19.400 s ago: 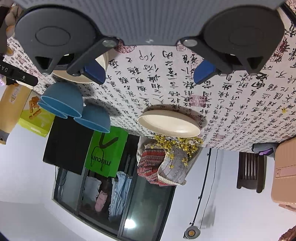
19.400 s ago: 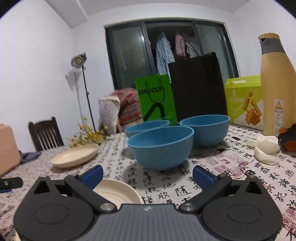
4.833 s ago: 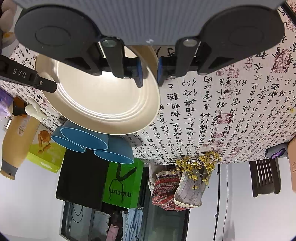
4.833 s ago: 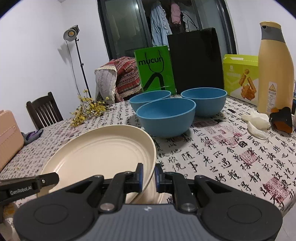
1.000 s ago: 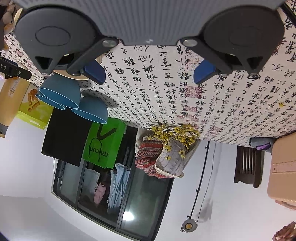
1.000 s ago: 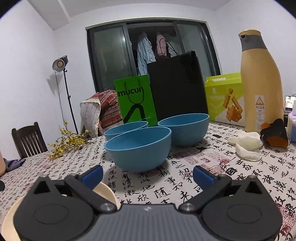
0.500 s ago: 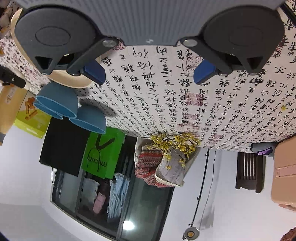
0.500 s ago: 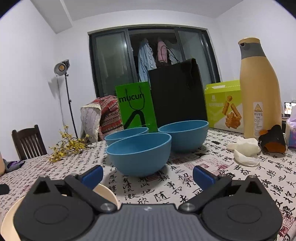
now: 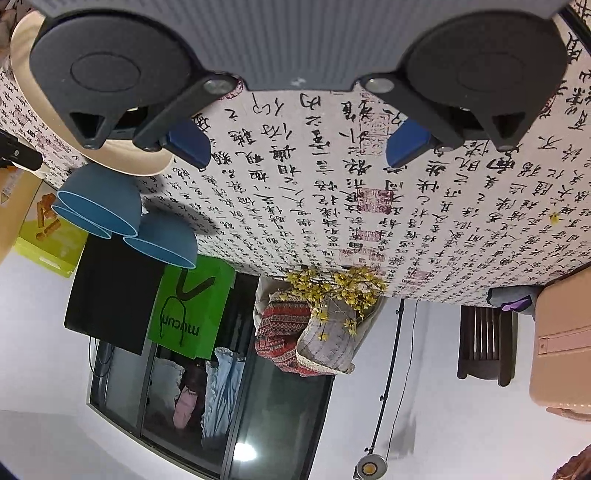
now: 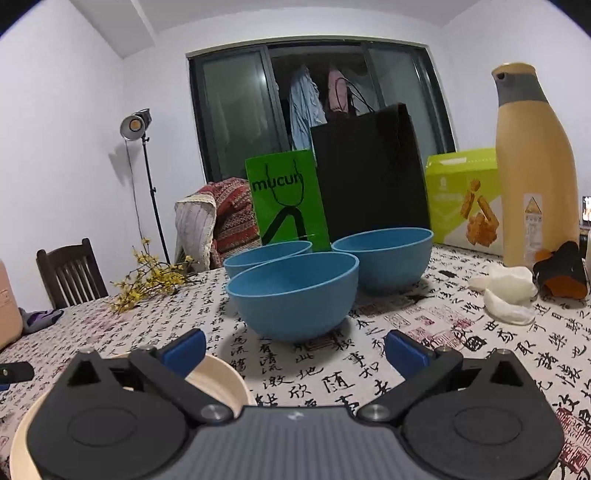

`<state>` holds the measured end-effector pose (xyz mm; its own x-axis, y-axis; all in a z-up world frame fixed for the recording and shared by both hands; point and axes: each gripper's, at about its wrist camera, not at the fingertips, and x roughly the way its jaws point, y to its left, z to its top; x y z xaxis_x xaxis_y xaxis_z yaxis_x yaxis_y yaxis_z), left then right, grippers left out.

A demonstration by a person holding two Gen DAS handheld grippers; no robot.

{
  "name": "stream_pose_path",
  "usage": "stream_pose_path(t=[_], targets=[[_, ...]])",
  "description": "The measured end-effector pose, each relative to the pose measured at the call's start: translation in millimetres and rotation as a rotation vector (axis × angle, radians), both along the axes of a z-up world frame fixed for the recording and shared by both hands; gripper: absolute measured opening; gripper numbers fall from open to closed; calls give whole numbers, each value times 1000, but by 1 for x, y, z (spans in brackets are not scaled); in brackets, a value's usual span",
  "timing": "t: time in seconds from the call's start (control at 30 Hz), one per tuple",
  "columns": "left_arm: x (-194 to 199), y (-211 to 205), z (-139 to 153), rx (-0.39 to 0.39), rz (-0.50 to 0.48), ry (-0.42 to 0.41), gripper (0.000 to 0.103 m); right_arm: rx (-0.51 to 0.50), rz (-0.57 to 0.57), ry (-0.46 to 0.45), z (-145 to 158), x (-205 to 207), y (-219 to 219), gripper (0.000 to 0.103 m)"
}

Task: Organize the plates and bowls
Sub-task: 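Withdraw both open grippers from the cream plate stack, then move both open grippers toward the nearest blue bowl's rim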

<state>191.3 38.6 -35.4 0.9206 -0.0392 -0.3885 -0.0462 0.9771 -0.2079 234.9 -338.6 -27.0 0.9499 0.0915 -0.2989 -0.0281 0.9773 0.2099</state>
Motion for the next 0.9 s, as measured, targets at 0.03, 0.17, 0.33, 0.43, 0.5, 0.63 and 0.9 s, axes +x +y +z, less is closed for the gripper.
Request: stream_pose_path(t=[0.03, 0.17, 0.33, 0.43, 0.5, 0.63, 0.9], targets=[[-1, 0, 0, -1, 3, -4, 103, -1, -7, -7, 0, -1, 1, 103], [-3, 2, 0, -19, -19, -14, 103, -14, -36, -47, 0, -7, 6, 103], [-4, 0, 0, -24, -70, -20, 103, -26, -74, -113, 0, -17, 9, 103], [-4, 0, 0, -33, -90, -20, 103, -32, -99, -126, 1, -19, 9, 103], [-3, -1, 0, -32, -96, -22, 103, -31, -101, -127, 1, -20, 9, 103], [-7, -3, 2, -14, -67, -39, 103, -50, -50, -107, 2, -15, 11, 103], [-10, -27, 29, -33, -148, -5, 103, -20, 37, 16, 8, 7, 2, 103]])
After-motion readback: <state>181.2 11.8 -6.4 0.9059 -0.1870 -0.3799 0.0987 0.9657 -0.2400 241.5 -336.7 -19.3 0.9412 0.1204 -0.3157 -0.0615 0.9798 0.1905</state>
